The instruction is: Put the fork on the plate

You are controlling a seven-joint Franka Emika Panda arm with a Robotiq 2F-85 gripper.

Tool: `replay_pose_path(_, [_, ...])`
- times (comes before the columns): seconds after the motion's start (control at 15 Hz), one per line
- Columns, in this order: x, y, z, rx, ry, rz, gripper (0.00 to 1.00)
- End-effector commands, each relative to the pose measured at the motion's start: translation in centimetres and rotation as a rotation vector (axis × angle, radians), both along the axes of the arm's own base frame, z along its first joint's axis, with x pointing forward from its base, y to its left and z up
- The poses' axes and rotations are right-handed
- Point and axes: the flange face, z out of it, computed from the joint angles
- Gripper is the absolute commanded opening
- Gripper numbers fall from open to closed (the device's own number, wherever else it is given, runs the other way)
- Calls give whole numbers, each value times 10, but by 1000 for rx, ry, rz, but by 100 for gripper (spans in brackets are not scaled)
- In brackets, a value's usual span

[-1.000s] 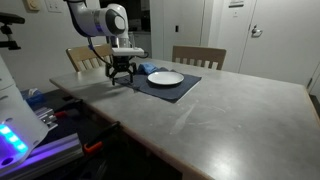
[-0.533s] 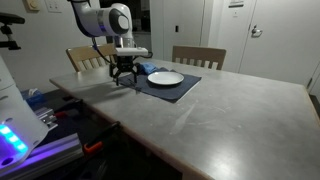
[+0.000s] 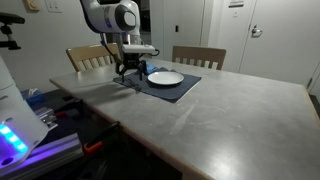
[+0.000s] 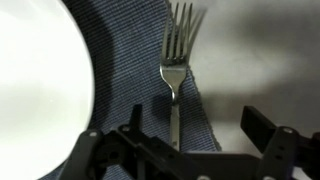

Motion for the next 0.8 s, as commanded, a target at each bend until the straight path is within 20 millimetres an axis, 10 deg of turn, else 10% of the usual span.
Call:
replay_pose_path(0.0, [10,-4,0,31,-1,-6,100])
replay_pose_path(0.73, [6,1,-7,65,11,-40,94])
